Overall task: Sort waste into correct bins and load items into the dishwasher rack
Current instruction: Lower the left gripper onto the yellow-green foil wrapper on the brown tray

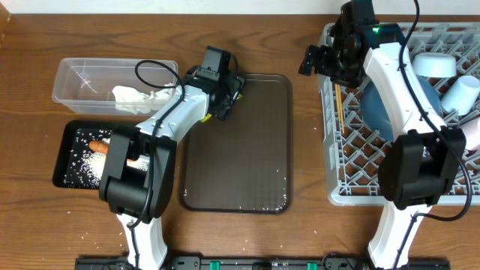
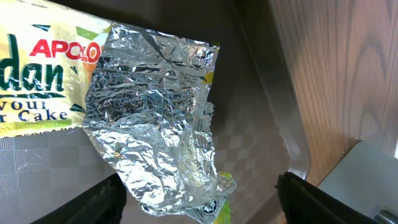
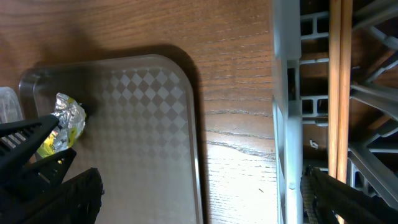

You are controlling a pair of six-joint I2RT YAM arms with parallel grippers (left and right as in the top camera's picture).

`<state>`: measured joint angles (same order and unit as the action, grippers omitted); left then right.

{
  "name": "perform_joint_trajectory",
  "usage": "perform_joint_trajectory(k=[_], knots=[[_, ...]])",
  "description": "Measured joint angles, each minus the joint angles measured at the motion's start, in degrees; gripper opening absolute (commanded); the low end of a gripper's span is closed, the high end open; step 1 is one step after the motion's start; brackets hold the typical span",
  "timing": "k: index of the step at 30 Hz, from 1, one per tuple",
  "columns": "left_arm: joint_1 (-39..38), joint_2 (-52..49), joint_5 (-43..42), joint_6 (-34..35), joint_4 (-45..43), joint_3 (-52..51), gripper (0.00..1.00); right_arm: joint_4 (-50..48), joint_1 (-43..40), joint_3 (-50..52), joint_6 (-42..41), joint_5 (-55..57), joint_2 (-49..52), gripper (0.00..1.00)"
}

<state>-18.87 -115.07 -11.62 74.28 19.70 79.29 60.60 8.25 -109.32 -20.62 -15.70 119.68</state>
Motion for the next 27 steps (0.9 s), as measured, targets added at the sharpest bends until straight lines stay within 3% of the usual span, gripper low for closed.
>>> perform_joint_trajectory(k=[7, 14, 18, 27], knots=[[0.0, 0.0, 0.0, 0.7, 0.1, -0.1, 0.44, 0.0, 0.0, 0.0, 0.0, 0.0, 0.0, 0.99], [0.0, 0.0, 0.0, 0.0, 0.7, -0.2, 0.31, 0.0, 0.0, 0.0, 0.0, 0.0, 0.0, 0.99], [0.0, 0.0, 0.0, -1.1, 1.4, -0.2, 0.06, 0.0, 0.0, 0.0, 0.0, 0.0, 0.0, 0.99], [0.0, 0.0, -2.4, -6.4, 2.8, -0.2, 0.06, 0.0, 0.0, 0.0, 0.0, 0.0, 0.0, 0.99]])
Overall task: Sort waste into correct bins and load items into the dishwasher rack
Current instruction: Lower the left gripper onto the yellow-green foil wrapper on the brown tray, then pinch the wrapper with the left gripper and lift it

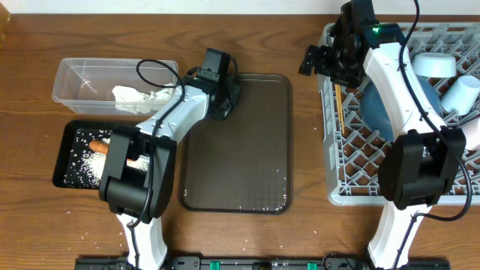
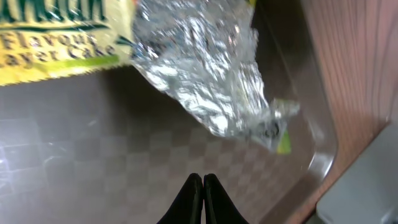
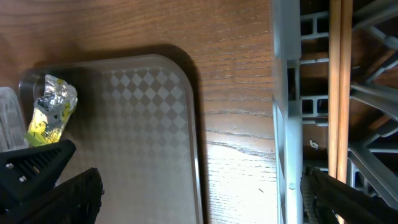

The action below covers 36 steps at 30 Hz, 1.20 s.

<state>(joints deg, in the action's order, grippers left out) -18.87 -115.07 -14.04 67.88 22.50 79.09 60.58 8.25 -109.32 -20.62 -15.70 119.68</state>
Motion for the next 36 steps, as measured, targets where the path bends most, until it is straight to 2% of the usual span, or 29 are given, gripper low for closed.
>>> perform_joint_trajectory(k=[4, 5, 7, 10, 12, 13, 18, 23, 34, 36], knots=[[0.0, 0.2, -1.9, -3.3, 0.0, 0.0, 0.06, 0.0, 0.0, 0.0, 0.0, 0.0, 0.0, 0.99], [0.0, 0.3, -2.1, -3.7, 0.0, 0.0, 0.10, 0.0, 0.0, 0.0, 0.0, 0.0, 0.0, 0.99], [0.0, 0.9, -2.4, -5.0, -0.6, 0.0, 0.36, 0.0, 0.0, 0.0, 0.0, 0.0, 0.0, 0.99], [0.0, 2.2, -2.3, -4.7, -3.1, -0.1, 0.65, 0.0, 0.0, 0.0, 0.0, 0.0, 0.0, 0.99], [0.0, 2.9, -2.0, -2.7, -3.5, -0.1, 0.79, 0.0, 0.0, 0.0, 0.0, 0.0, 0.0, 0.99], [0.0, 3.1, -1.8, -1.2, -3.5, -0.1, 0.81, 0.0, 0.0, 0.0, 0.0, 0.0, 0.0, 0.99], [0.0, 3.1, -0.8, 6.1, -3.5, -0.1, 0.88, 0.0, 0.0, 0.0, 0.0, 0.0, 0.0, 0.99], [0.1, 2.3, 1.3, 13.3, -4.7, -0.1, 0.88, 0.0, 0.0, 0.0, 0.0, 0.0, 0.0, 0.99], [1.7, -3.7, 3.6, 19.6, -11.0, -0.1, 0.89, 0.0, 0.0, 0.0, 0.0, 0.0, 0.0, 0.99], [2.4, -3.9, 3.7, 19.9, -11.1, -0.1, 0.85, 0.0, 0.0, 0.0, 0.0, 0.0, 0.0, 0.99]])
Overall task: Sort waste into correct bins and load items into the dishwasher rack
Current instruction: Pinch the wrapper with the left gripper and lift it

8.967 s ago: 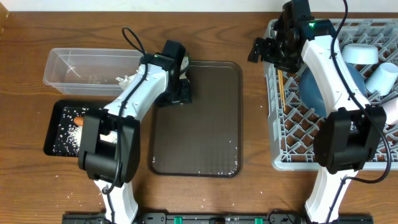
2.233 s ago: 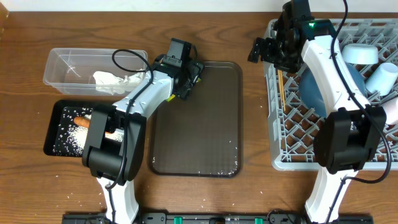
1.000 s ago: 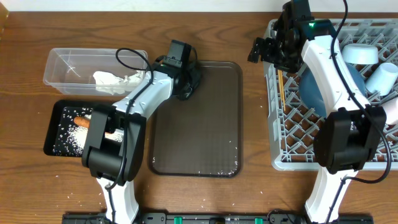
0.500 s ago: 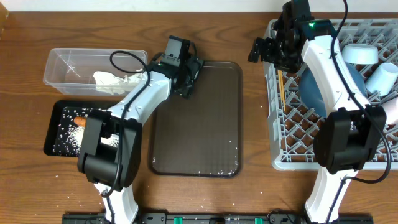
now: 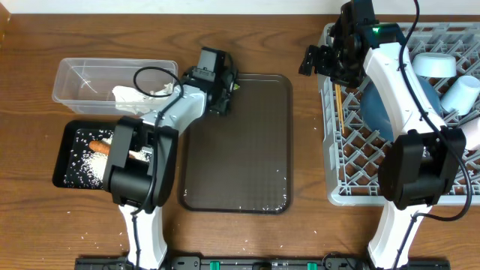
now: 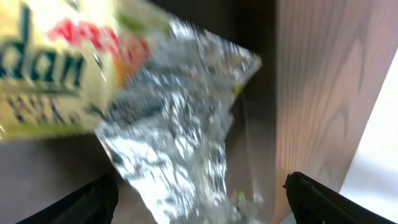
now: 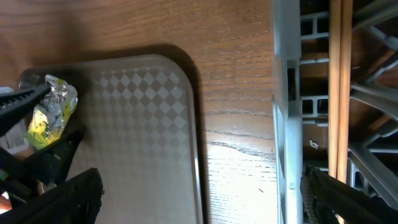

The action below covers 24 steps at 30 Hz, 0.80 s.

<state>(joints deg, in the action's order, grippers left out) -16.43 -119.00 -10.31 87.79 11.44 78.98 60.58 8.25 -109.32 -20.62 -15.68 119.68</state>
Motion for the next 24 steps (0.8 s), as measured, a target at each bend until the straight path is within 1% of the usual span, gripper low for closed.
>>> perform_joint_trajectory(k=[1, 3, 4, 5, 8, 10, 12, 13, 18, 24], knots=[[0.3, 0.0, 0.0, 0.3, 0.0, 0.0, 0.84, 0.0, 0.0, 0.0, 0.0, 0.0, 0.0, 0.99], [1.0, 0.0, 0.1, 0.8, 0.0, 0.0, 0.69, 0.0, 0.0, 0.0, 0.0, 0.0, 0.0, 0.99], [1.2, 0.0, 0.2, 0.9, 0.0, 0.0, 0.55, 0.0, 0.0, 0.0, 0.0, 0.0, 0.0, 0.99], [1.3, 0.0, 0.3, 1.1, 0.0, 0.0, 0.45, 0.0, 0.0, 0.0, 0.0, 0.0, 0.0, 0.99], [1.5, 0.0, 0.0, 1.0, 0.0, 0.0, 0.24, 0.0, 0.0, 0.0, 0.0, 0.0, 0.0, 0.99], [1.5, 0.0, -1.0, 0.5, 0.0, 0.0, 0.15, 0.0, 0.0, 0.0, 0.0, 0.0, 0.0, 0.99], [1.5, 0.0, -2.0, 0.5, 0.0, 0.0, 0.08, 0.0, 0.0, 0.0, 0.0, 0.0, 0.0, 0.99], [1.5, 0.0, -2.8, 0.6, 0.0, 0.0, 0.06, 0.0, 0.0, 0.0, 0.0, 0.0, 0.0, 0.99], [1.5, 0.0, -6.6, 0.1, -0.1, 0.0, 0.06, 0.0, 0.0, 0.0, 0.0, 0.0, 0.0, 0.99], [1.4, 0.0, -13.6, -2.8, -2.6, 0.0, 0.06, 0.0, 0.0, 0.0, 0.0, 0.0, 0.0, 0.99]])
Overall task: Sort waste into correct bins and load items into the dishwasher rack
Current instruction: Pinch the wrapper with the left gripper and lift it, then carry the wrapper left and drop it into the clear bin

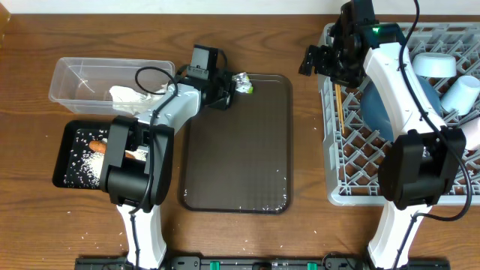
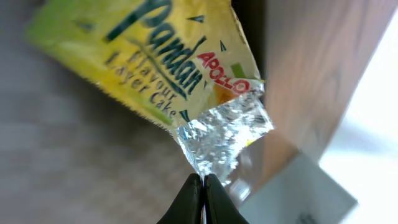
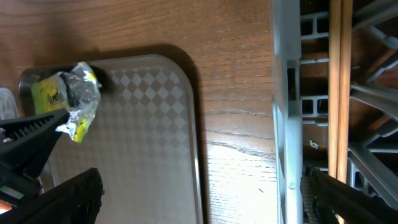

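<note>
A yellow and foil Pandan cake wrapper [image 1: 241, 82] hangs over the brown tray's [image 1: 240, 150] far left corner. My left gripper [image 1: 225, 88] is shut on its foil end; in the left wrist view the closed fingertips [image 2: 203, 182] pinch the crinkled foil, and the printed yellow wrapper [image 2: 174, 62] spreads out beyond them. The right wrist view shows that wrapper [image 3: 71, 102] at the tip of the left gripper. My right gripper [image 1: 315, 60] stands open and empty above the dishwasher rack's [image 1: 352, 180] left edge.
A clear bin [image 1: 79, 79] holding crumpled white tissue sits far left. In front of it is a black bin [image 1: 64, 161] with rice and an orange food piece. The rack holds wooden chopsticks [image 3: 339, 81], a blue bowl [image 1: 382, 105] and white cups [image 1: 435, 64].
My left gripper was open around the wrapper on the tray corner. It is now shut on the foil end, and the wrapper has shifted to the gripper's right. The right arm is unchanged.
My left gripper first hovered open over the wrapper at the tray's far left corner. It then stood shut just short of the wrapper, holding nothing. After that it was open around the wrapper again, and now it grips the foil end. The right arm has stayed still.
</note>
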You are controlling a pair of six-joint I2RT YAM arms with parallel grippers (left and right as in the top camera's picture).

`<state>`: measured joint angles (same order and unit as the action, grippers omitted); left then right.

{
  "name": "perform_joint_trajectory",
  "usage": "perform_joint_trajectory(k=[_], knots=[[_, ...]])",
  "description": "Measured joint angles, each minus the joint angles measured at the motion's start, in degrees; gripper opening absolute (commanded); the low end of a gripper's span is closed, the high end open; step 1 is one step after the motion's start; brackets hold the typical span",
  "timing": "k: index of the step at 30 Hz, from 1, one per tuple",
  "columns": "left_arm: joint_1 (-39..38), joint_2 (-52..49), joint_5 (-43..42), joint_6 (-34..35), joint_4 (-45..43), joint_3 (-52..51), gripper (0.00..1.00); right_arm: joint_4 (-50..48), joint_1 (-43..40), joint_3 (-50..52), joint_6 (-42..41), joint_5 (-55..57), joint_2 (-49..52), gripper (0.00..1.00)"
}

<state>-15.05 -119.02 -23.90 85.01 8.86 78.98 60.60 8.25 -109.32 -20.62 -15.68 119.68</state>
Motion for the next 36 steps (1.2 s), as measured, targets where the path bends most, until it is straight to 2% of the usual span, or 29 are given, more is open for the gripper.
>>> perform_joint_trajectory(k=[8, 17, 24, 30, 36], knots=[[-2.4, 1.7, -5.6, -3.9, -1.5, -0.4, 0.06, 0.0, 0.0, 0.0, 0.0, 0.0, 0.0, 0.99], [-1.2, 13.9, -2.9, -11.8, -2.9, -0.5, 0.06, 0.0, 0.0, 0.0, 0.0, 0.0, 0.0, 0.99], [7.0, 20.0, 3.3, -16.7, 1.6, -0.5, 0.06, 0.0, 0.0, 0.0, 0.0, 0.0, 0.0, 0.99], [17.2, 20.1, 7.3, -17.8, 11.8, -0.5, 0.06, 0.0, 0.0, 0.0, 0.0, 0.0, 0.0, 0.99], [26.2, 20.1, 10.2, -18.6, 16.5, -0.5, 0.06, 0.0, 0.0, 0.0, 0.0, 0.0, 0.0, 0.99]])
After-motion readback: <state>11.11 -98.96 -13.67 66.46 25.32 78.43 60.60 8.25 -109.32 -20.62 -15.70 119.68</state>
